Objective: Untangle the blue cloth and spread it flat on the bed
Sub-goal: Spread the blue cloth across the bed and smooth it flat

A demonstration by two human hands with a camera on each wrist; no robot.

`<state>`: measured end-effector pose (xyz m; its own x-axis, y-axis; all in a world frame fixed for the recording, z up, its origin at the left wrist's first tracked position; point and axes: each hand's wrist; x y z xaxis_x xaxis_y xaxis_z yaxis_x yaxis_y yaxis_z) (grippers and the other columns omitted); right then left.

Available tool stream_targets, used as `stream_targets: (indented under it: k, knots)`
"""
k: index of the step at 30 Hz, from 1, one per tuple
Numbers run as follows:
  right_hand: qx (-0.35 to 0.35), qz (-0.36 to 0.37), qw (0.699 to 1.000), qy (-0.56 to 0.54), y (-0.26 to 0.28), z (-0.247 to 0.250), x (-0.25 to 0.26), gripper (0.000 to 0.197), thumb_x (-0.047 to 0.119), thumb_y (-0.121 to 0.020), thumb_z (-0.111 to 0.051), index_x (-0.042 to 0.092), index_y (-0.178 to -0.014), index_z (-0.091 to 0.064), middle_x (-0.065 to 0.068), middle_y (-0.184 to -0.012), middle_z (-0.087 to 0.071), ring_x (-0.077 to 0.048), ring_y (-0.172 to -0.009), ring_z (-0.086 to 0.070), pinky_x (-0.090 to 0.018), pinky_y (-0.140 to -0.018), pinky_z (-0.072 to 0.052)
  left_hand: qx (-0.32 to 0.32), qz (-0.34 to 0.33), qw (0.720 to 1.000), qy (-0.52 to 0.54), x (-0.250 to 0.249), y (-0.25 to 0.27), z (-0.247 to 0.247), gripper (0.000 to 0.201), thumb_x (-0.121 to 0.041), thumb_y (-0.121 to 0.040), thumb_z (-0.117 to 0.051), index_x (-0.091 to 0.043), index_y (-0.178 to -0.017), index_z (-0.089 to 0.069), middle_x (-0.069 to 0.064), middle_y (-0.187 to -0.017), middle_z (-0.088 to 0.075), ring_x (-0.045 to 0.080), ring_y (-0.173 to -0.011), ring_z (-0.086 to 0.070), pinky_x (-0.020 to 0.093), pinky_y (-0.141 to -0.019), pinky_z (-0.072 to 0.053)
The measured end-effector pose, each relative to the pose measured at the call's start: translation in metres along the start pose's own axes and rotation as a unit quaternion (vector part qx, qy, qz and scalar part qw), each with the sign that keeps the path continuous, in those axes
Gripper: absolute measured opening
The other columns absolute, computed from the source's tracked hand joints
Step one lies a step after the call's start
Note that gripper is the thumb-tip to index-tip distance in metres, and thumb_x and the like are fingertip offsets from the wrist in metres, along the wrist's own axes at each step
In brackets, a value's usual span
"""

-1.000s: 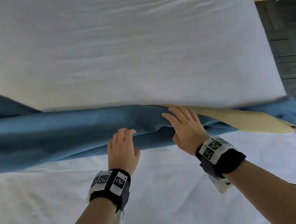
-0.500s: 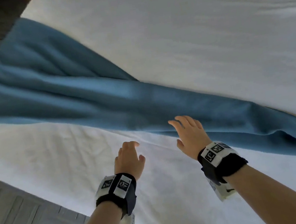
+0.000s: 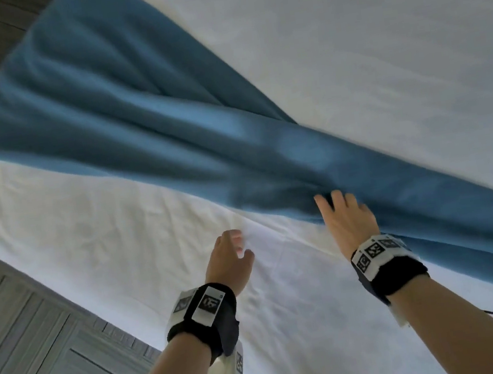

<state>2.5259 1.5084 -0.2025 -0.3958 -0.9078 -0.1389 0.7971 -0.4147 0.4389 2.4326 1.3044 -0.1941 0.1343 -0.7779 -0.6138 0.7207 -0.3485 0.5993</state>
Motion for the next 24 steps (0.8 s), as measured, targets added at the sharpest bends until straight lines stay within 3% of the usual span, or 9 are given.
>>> stream_targets:
  k: [3, 6, 8, 10, 14, 15, 18, 21, 24]
  knots:
    - [0.023, -0.028, 0.997, -0.061, -0.014, 0.017, -0.004, 0.043, 0.002, -0.082, -0.053, 0.012, -0.122, -0.043, -0.012, -0.117, -0.057, -0.033, -0.105, -0.058, -0.039, -0.080, -0.047, 0.036, 0.016, 0.997, 0.066, -0.003, -0.002, -0.002, 0.034, -0.010, -0.088, -0.050, -0.013, -0.122, -0.051, 0.001, -0.118, -0.060, 0.016, -0.104, -0.058, 0.023, -0.087, -0.042]
    - [0.058, -0.044, 0.981, -0.178, -0.016, 0.032, -0.017, 0.036, 0.005, -0.086, -0.046, 0.012, -0.121, -0.050, -0.016, -0.118, -0.061, -0.038, -0.106, -0.059, -0.040, -0.082, -0.048, 0.053, 0.041, 0.987, 0.148, -0.016, -0.003, -0.010, 0.038, -0.011, -0.093, -0.046, -0.010, -0.130, -0.044, 0.006, -0.126, -0.059, 0.020, -0.108, -0.060, 0.036, -0.094, -0.049]
    - [0.079, -0.013, 0.969, -0.234, -0.009, 0.036, -0.026, 0.043, 0.006, -0.088, -0.042, 0.012, -0.130, -0.048, -0.018, -0.127, -0.058, -0.038, -0.114, -0.055, -0.039, -0.092, -0.044, 0.025, 0.093, 0.944, 0.315, -0.027, -0.004, -0.015, 0.041, -0.012, -0.097, -0.041, -0.008, -0.137, -0.034, 0.009, -0.128, -0.054, 0.023, -0.108, -0.060, 0.040, -0.092, -0.050]
    - [0.085, 0.026, 0.960, -0.264, 0.003, 0.038, -0.029, 0.043, 0.004, -0.088, -0.041, 0.010, -0.129, -0.049, -0.016, -0.128, -0.059, -0.035, -0.116, -0.054, -0.034, -0.093, -0.043, -0.013, 0.132, 0.877, 0.461, -0.036, -0.009, -0.018, 0.039, -0.013, -0.100, -0.036, -0.009, -0.138, -0.032, 0.011, -0.125, -0.053, 0.024, -0.110, -0.056, 0.042, -0.093, -0.047]
    - [0.164, 0.106, 0.935, -0.295, 0.022, 0.034, -0.022, 0.033, -0.004, -0.084, -0.038, 0.016, -0.097, -0.061, -0.008, -0.091, -0.062, -0.027, -0.090, -0.057, -0.035, -0.086, -0.047, -0.019, 0.154, 0.819, 0.553, -0.046, -0.021, -0.021, 0.037, -0.028, -0.098, -0.041, -0.012, -0.130, -0.048, 0.009, -0.125, -0.060, 0.024, -0.111, -0.058, 0.039, -0.090, -0.049]
    - [0.189, 0.123, 0.934, -0.277, 0.024, 0.033, -0.021, 0.035, -0.004, -0.085, -0.037, 0.015, -0.101, -0.061, -0.006, -0.092, -0.062, -0.026, -0.090, -0.057, -0.035, -0.086, -0.047, -0.019, 0.163, 0.810, 0.563, -0.047, -0.023, -0.021, 0.035, -0.029, -0.096, -0.045, -0.013, -0.127, -0.052, 0.008, -0.121, -0.062, 0.024, -0.109, -0.059, 0.039, -0.087, -0.051]
    - [0.178, 0.142, 0.947, -0.227, 0.017, 0.037, -0.023, 0.036, -0.001, -0.086, -0.038, 0.010, -0.113, -0.061, -0.014, -0.113, -0.064, -0.032, -0.101, -0.060, -0.034, -0.084, -0.047, -0.043, 0.179, 0.817, 0.547, -0.044, -0.024, -0.023, 0.025, -0.025, -0.093, -0.053, -0.014, -0.115, -0.055, 0.007, -0.114, -0.063, 0.023, -0.103, -0.060, 0.037, -0.079, -0.053]
    - [0.067, 0.113, 0.959, -0.251, -0.007, 0.052, -0.034, 0.035, 0.003, -0.084, -0.041, 0.020, -0.103, -0.065, -0.008, -0.107, -0.065, -0.029, -0.097, -0.061, -0.035, -0.085, -0.048, -0.066, 0.171, 0.847, 0.499, -0.033, -0.020, -0.027, 0.027, -0.018, -0.087, -0.061, -0.013, -0.112, -0.054, 0.003, -0.106, -0.064, 0.015, -0.090, -0.063, 0.025, -0.058, -0.054]
    - [-0.054, 0.046, 0.955, -0.287, -0.040, 0.069, -0.050, 0.038, -0.001, -0.082, -0.044, 0.016, -0.113, -0.059, -0.010, -0.113, -0.057, -0.028, -0.095, -0.060, -0.039, -0.088, -0.048, -0.076, 0.159, 0.886, 0.429, -0.023, -0.018, -0.029, 0.023, -0.014, -0.087, -0.060, -0.012, -0.108, -0.052, 0.006, -0.106, -0.060, 0.022, -0.096, -0.059, 0.023, -0.050, -0.050]
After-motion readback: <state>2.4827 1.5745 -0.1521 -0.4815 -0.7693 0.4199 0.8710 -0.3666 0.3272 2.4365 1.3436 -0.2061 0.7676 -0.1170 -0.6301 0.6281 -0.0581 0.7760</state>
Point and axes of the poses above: each hand's wrist, its own y-axis away from the middle knuckle, its own z-axis out of the back of the hand, x = y × z
